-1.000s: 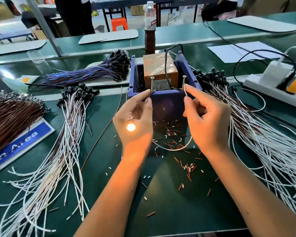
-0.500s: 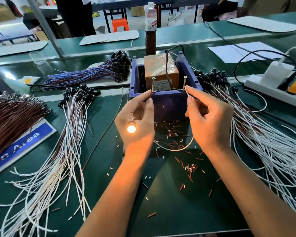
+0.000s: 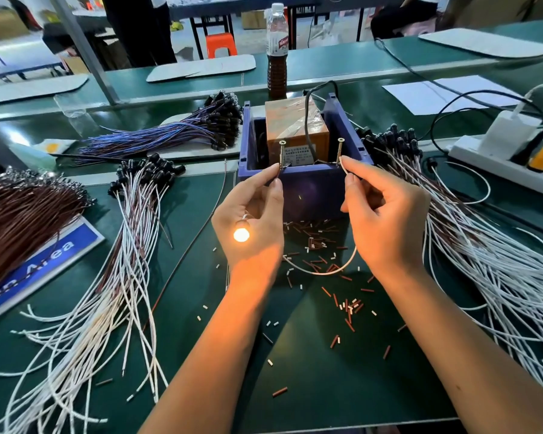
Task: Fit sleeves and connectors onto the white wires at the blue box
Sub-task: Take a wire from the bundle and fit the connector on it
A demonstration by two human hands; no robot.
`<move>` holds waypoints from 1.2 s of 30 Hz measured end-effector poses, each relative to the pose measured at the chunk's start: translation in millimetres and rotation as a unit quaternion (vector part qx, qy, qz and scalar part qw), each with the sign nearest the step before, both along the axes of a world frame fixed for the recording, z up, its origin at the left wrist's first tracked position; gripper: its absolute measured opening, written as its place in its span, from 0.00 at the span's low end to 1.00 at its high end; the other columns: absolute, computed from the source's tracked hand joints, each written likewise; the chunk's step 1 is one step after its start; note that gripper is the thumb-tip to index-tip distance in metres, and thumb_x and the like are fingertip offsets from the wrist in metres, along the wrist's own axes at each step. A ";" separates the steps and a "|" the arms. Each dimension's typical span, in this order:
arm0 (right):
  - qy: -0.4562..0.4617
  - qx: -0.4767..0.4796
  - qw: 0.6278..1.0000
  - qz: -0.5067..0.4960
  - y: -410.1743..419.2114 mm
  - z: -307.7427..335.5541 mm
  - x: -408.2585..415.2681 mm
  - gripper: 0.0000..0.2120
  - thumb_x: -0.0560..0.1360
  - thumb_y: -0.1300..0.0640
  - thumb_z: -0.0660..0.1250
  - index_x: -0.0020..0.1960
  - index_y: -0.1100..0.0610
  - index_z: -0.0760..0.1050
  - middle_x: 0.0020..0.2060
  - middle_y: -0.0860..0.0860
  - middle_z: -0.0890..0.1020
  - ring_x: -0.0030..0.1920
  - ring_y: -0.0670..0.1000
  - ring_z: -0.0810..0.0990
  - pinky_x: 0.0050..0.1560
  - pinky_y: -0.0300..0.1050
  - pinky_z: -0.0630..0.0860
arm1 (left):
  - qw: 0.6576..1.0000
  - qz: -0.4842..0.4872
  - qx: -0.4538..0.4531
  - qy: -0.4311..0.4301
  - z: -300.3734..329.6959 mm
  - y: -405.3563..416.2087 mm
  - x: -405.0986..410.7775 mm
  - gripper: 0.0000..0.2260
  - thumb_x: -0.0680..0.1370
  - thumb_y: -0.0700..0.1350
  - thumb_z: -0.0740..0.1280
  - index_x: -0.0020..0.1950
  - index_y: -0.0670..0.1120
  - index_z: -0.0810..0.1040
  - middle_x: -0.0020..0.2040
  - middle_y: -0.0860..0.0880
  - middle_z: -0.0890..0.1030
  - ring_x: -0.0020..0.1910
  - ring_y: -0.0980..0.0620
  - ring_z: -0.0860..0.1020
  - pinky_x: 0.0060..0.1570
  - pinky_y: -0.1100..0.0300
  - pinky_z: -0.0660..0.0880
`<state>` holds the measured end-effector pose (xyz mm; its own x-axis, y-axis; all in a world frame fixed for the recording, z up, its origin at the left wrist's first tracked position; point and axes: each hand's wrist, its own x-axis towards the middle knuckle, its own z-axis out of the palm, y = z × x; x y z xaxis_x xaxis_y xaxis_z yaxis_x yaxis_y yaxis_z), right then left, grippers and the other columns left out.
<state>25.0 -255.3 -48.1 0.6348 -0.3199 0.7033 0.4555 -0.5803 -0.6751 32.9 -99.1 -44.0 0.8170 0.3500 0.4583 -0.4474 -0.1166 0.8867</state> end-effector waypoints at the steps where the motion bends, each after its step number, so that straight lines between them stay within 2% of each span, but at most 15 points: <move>1: 0.000 0.000 1.000 0.000 -0.3 -0.1 0.1 0.12 0.82 0.64 0.68 0.63 0.61 0.84 0.37 0.46 0.84 0.32 0.43 0.83 0.34 0.46 0.81 | 1.000 -0.001 -0.001 0.000 -0.2 0.2 0.0 0.09 0.79 0.37 0.70 0.57 0.43 0.87 0.40 0.53 0.84 0.39 0.62 0.79 0.44 0.69 0.74; 9: 0.023 0.046 0.998 0.023 -2.6 0.2 -0.9 0.12 0.81 0.60 0.68 0.62 0.58 0.85 0.37 0.45 0.84 0.34 0.49 0.83 0.35 0.52 0.82 | 0.999 0.032 -0.022 -0.029 3.2 -3.9 -9.0 0.08 0.80 0.39 0.69 0.54 0.47 0.86 0.40 0.51 0.83 0.39 0.55 0.80 0.42 0.64 0.75; 11: 0.026 0.047 0.998 0.013 -7.8 2.6 0.0 0.13 0.81 0.60 0.68 0.64 0.58 0.84 0.33 0.47 0.83 0.32 0.51 0.82 0.35 0.51 0.81 | 0.997 0.024 -0.067 -0.011 5.7 -10.9 -11.3 0.07 0.80 0.41 0.67 0.51 0.45 0.86 0.39 0.51 0.81 0.37 0.49 0.76 0.39 0.56 0.72; 14: 0.036 0.028 0.999 -0.021 -27.3 10.8 -3.7 0.17 0.81 0.59 0.68 0.70 0.56 0.80 0.32 0.47 0.84 0.30 0.49 0.82 0.37 0.49 0.82 | 0.989 -0.016 -0.147 0.027 16.3 -32.1 -19.7 0.10 0.80 0.44 0.65 0.46 0.44 0.85 0.35 0.51 0.76 0.33 0.46 0.68 0.37 0.50 0.64; 17: 0.044 0.010 0.997 -0.056 -60.1 25.1 -13.4 0.22 0.81 0.57 0.68 0.74 0.53 0.74 0.34 0.47 0.85 0.29 0.49 0.82 0.40 0.52 0.83 | 0.981 -0.112 -0.154 0.033 41.2 -60.6 -24.4 0.13 0.81 0.46 0.64 0.39 0.46 0.84 0.31 0.50 0.72 0.28 0.50 0.64 0.32 0.55 0.59; 20: 0.075 -0.004 0.989 -0.131 -97.9 42.1 -24.5 0.21 0.79 0.53 0.69 0.71 0.52 0.75 0.40 0.45 0.84 0.38 0.48 0.83 0.50 0.53 0.83 | 0.969 -0.195 -0.130 0.083 67.6 -90.6 -19.7 0.16 0.83 0.45 0.65 0.37 0.45 0.83 0.29 0.51 0.72 0.27 0.54 0.65 0.31 0.58 0.60; 22: 0.106 -0.020 0.972 -0.209 -123.6 53.9 -31.3 0.20 0.78 0.49 0.68 0.69 0.52 0.78 0.48 0.52 0.84 0.48 0.55 0.83 0.57 0.56 0.79 | 0.956 -0.242 -0.099 0.131 78.4 -111.6 -12.8 0.16 0.84 0.44 0.65 0.38 0.43 0.84 0.29 0.53 0.74 0.26 0.57 0.67 0.29 0.61 0.62; 24: 0.127 -0.055 0.955 -0.262 -138.5 66.3 -39.3 0.21 0.79 0.47 0.66 0.69 0.51 0.78 0.59 0.59 0.81 0.60 0.62 0.78 0.64 0.55 0.73 | 0.943 -0.272 -0.058 0.181 82.9 -132.7 -6.6 0.18 0.85 0.46 0.64 0.38 0.43 0.84 0.29 0.53 0.75 0.26 0.58 0.69 0.30 0.62 0.65; 26: 0.118 -0.111 0.958 -0.237 -138.4 76.7 -48.1 0.19 0.80 0.48 0.65 0.69 0.50 0.79 0.60 0.58 0.79 0.64 0.60 0.75 0.64 0.49 0.70 | 0.914 -0.301 -0.102 0.251 84.3 -153.0 -1.6 0.19 0.85 0.48 0.63 0.39 0.42 0.83 0.28 0.52 0.74 0.25 0.58 0.68 0.28 0.63 0.65; 28: 0.144 -0.150 0.969 -0.136 -128.7 82.3 -54.3 0.17 0.82 0.48 0.64 0.69 0.49 0.79 0.52 0.50 0.83 0.54 0.50 0.79 0.53 0.37 0.73 | 0.865 -0.330 -0.211 0.315 88.2 -170.5 4.5 0.18 0.85 0.50 0.63 0.40 0.42 0.80 0.30 0.51 0.72 0.22 0.58 0.66 0.23 0.65 0.63; 30: 0.217 -0.155 0.962 -0.061 -120.0 80.3 -53.9 0.16 0.84 0.48 0.65 0.70 0.46 0.78 0.45 0.46 0.83 0.40 0.43 0.80 0.41 0.25 0.69 | 0.826 -0.345 -0.283 0.344 91.6 -183.5 12.4 0.18 0.85 0.50 0.62 0.39 0.43 0.76 0.30 0.50 0.71 0.20 0.58 0.65 0.21 0.68 0.62; 31: 0.235 -0.143 0.961 -0.044 -117.0 78.0 -52.8 0.16 0.84 0.49 0.66 0.71 0.46 0.77 0.44 0.44 0.83 0.38 0.40 0.81 0.39 0.26 0.70 | 0.814 -0.347 -0.305 0.353 94.5 -188.9 17.5 0.18 0.86 0.50 0.62 0.39 0.43 0.75 0.29 0.50 0.69 0.19 0.58 0.64 0.20 0.68 0.61; 33: 0.213 -0.104 0.970 -0.049 -116.3 71.9 -51.7 0.15 0.82 0.53 0.69 0.69 0.48 0.77 0.40 0.43 0.84 0.35 0.39 0.82 0.40 0.34 0.76 | 0.786 -0.365 -0.324 0.378 99.5 -198.5 28.7 0.19 0.87 0.49 0.59 0.38 0.43 0.70 0.25 0.51 0.66 0.15 0.59 0.61 0.16 0.68 0.57; 35: 0.188 -0.059 0.977 -0.077 -120.0 67.9 -50.6 0.14 0.81 0.55 0.71 0.65 0.48 0.78 0.38 0.47 0.86 0.34 0.47 0.84 0.42 0.46 0.81 | 0.764 -0.412 -0.289 0.404 104.3 -202.3 37.0 0.19 0.87 0.48 0.56 0.37 0.43 0.65 0.23 0.50 0.64 0.15 0.58 0.59 0.15 0.68 0.54; 36: 0.182 -0.033 0.979 -0.086 -123.3 66.5 -49.9 0.13 0.80 0.56 0.72 0.64 0.49 0.79 0.38 0.49 0.86 0.34 0.50 0.84 0.42 0.50 0.82 | 0.761 -0.433 -0.253 0.411 106.1 -202.3 39.7 0.18 0.87 0.47 0.56 0.38 0.43 0.65 0.25 0.48 0.65 0.18 0.57 0.61 0.16 0.69 0.56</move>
